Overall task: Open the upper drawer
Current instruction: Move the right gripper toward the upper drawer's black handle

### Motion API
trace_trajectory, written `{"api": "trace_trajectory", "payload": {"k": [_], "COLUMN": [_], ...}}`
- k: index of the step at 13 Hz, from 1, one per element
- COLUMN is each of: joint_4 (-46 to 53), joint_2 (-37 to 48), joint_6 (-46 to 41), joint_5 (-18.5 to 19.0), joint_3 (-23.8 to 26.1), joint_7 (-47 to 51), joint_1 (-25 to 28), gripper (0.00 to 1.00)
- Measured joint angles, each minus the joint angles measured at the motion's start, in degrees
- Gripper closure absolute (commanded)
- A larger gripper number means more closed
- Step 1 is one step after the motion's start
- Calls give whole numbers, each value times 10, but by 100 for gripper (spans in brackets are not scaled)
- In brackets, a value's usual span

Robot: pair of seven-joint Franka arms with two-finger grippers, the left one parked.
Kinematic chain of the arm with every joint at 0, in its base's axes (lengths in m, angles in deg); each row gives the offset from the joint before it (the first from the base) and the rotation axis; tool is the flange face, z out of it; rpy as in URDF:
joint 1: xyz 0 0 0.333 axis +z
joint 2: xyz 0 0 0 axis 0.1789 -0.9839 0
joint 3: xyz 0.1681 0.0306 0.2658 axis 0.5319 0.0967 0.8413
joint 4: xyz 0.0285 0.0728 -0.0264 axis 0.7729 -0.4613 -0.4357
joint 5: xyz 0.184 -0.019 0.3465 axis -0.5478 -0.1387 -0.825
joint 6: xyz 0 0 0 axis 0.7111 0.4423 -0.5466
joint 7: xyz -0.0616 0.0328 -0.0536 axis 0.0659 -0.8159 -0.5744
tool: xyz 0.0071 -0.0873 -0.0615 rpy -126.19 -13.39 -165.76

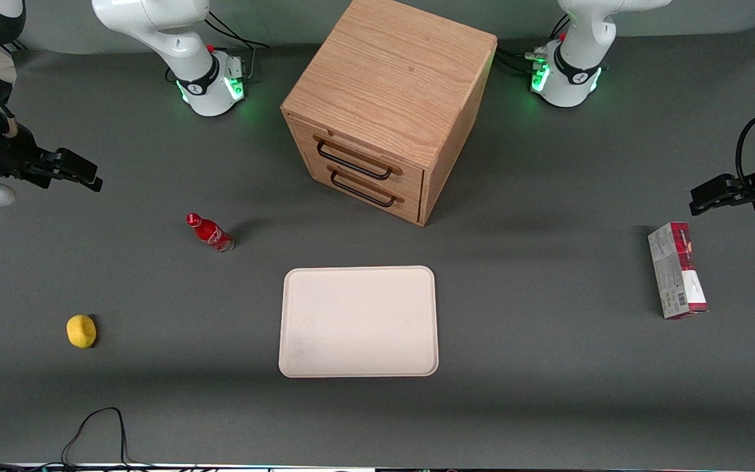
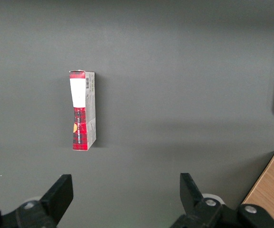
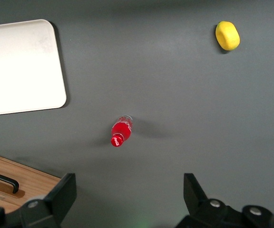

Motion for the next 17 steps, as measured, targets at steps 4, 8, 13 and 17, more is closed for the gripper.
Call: {"api": "trace_trajectory", "payload": {"k": [4,8,13,17], "joint_4": [4,88,133,144], "joint_2": [-6,-89,-147,-170], "joint_6": [6,15,16,16], "joint_5": [-20,-34,-35,-36], "joint_3": [0,33,125,249], "joint_7": [1,1,-72,-136], "joint_1": [0,0,1,3], "gripper": [0,0,0,0]}}
